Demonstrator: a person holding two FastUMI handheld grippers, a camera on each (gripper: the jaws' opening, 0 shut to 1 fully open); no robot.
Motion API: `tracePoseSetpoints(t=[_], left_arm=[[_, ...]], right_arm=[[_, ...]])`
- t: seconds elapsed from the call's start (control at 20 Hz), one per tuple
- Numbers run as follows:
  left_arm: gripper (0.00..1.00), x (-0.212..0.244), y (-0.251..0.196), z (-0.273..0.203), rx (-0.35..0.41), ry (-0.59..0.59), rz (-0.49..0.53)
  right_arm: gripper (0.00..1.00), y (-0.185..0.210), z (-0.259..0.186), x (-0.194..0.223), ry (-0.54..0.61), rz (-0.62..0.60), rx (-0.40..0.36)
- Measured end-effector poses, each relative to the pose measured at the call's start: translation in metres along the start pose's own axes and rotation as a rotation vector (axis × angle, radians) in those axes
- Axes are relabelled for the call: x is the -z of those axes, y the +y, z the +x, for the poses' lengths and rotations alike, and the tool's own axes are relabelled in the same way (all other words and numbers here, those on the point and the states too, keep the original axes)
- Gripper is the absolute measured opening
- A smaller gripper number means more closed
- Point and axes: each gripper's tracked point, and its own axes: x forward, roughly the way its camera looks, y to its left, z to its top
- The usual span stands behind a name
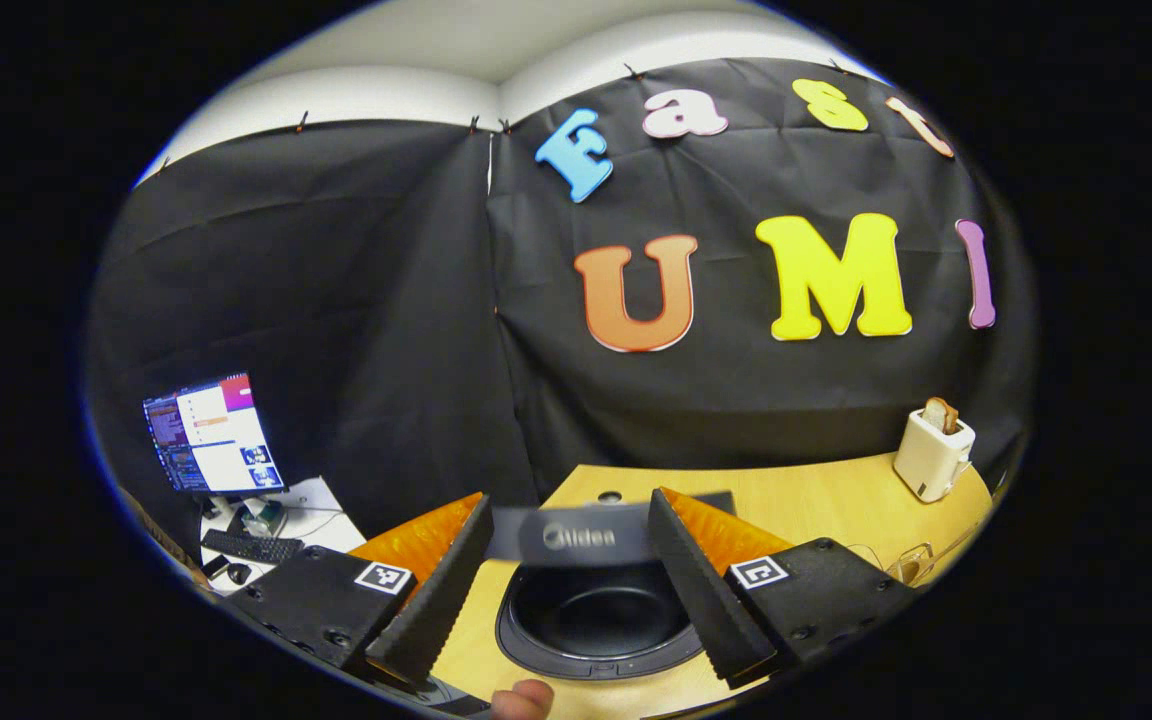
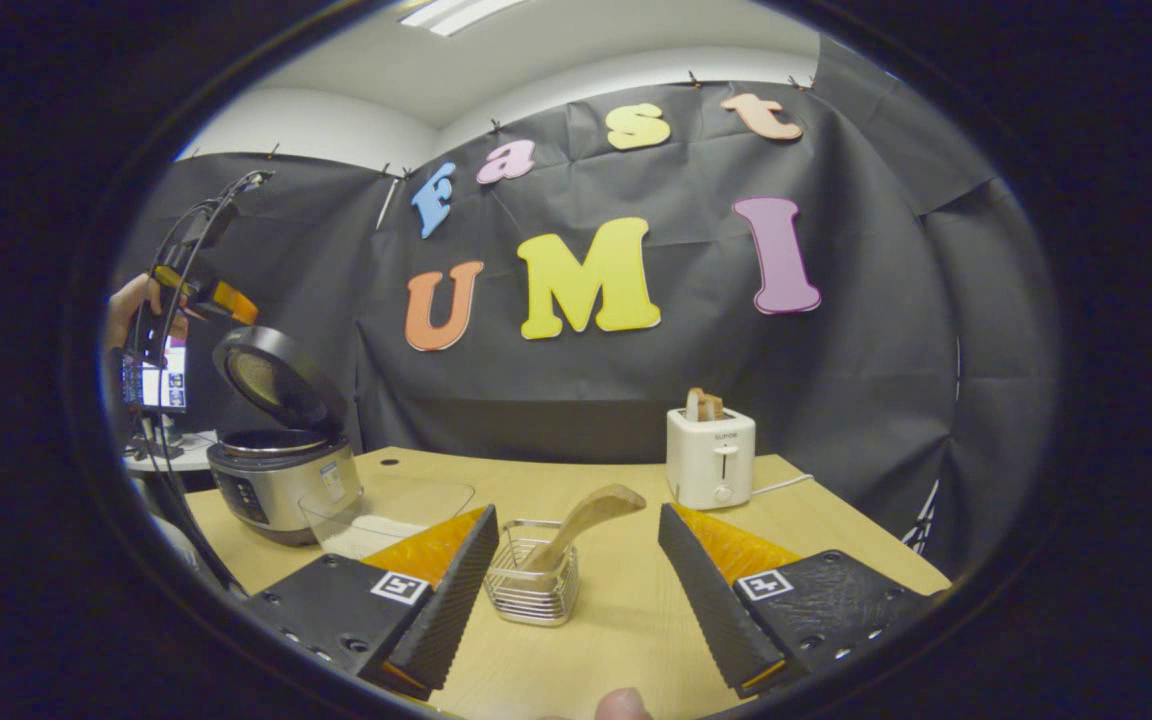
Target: Close the left gripper, press the button to open the rice cooker; take a wooden spoon from the chopstick holder with the right hand, scoop a spoonful of rice and pour it into the rice cooker, then put the wooden spoon back into the chopstick holder.
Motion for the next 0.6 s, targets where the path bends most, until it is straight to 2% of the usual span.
tracePoseSetpoints(t=[0.05, 0.1, 0.2, 0.25, 0.3, 0.5, 0.55, 0.6], left_arm=[[0.96, -0.001, -0.005, -0.007, 0.009, -0.019, -0.002], [1.00, -0.001, -0.011, -0.012, 0.016, -0.043, -0.007], [0.99, 0.006, -0.018, -0.023, 0.030, -0.078, -0.008], [0.99, 0.011, -0.017, -0.029, 0.020, -0.093, -0.003], [0.99, 0.018, -0.018, -0.035, 0.015, -0.104, -0.011], [0.99, 0.045, -0.044, -0.058, 0.034, -0.148, -0.049], [0.99, 0.053, -0.048, -0.062, 0.038, -0.144, -0.046], [0.99, 0.059, -0.053, -0.066, 0.040, -0.144, -0.047]], right_arm=[[0.96, 0.000, 0.000, -0.002, -0.004, -0.005, 0.000], [0.95, 0.000, -0.002, -0.002, -0.010, -0.010, -0.004], [0.95, -0.002, -0.001, -0.001, -0.005, -0.012, -0.005], [0.99, -0.004, -0.001, 0.004, 0.006, -0.012, -0.004], [0.95, -0.004, 0.000, 0.008, 0.018, -0.010, -0.012], [0.96, -0.005, 0.000, 0.019, 0.053, 0.017, -0.024], [0.99, -0.006, 0.000, 0.021, 0.061, 0.018, -0.021], [0.95, -0.006, 0.002, 0.022, 0.066, 0.015, -0.018]])
